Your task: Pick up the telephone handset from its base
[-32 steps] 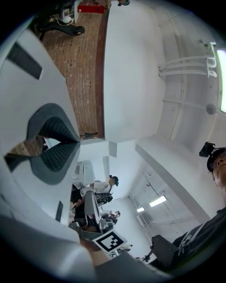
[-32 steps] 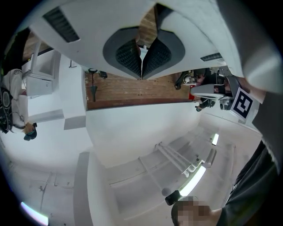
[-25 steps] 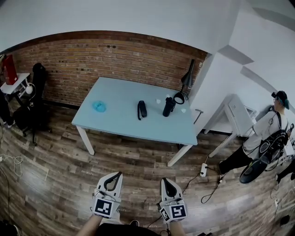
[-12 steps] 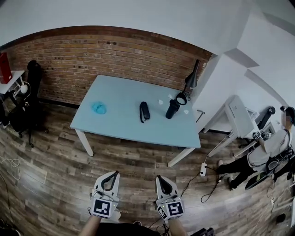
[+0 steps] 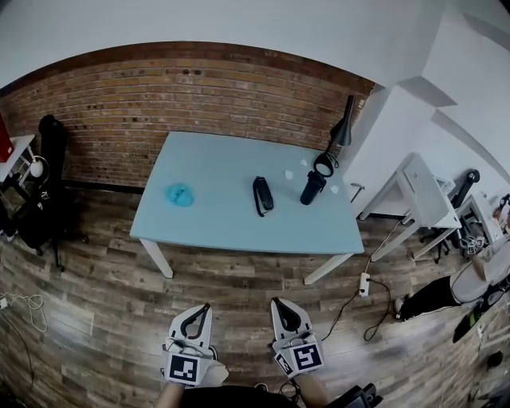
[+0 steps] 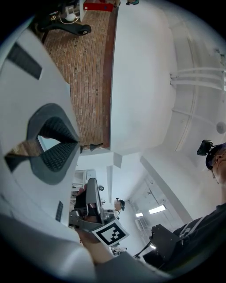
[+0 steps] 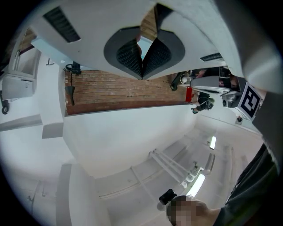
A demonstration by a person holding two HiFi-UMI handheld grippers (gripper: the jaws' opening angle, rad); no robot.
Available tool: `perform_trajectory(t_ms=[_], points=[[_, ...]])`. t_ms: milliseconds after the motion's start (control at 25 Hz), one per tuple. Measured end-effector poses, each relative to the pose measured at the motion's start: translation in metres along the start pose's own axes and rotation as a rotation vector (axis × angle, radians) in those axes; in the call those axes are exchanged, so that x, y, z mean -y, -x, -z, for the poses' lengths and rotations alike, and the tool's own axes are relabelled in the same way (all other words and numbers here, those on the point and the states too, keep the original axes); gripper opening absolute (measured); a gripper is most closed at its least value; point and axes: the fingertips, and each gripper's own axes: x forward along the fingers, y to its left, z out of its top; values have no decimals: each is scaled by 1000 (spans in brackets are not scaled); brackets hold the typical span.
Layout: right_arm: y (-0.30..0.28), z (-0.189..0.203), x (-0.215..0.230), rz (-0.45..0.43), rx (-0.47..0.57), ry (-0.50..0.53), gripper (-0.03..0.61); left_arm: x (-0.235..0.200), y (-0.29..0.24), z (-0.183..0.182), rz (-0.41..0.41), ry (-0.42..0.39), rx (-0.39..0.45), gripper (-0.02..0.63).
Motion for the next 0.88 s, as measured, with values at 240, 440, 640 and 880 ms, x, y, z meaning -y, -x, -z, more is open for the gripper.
perform_trajectory(t_ms=[240, 440, 640, 880], points=[[-47, 8, -37, -4, -18, -1, 14, -55, 3, 16, 4, 33, -52, 20], [-64, -2, -30, 28, -36, 27, 14, -74, -26, 12, 53, 47, -34, 20], [-70, 4, 8, 92, -66, 8, 14, -73, -61, 10, 83, 38, -25, 20], [-93, 11, 69, 133, -28, -26, 14, -69, -111, 6, 73, 8, -59, 20]])
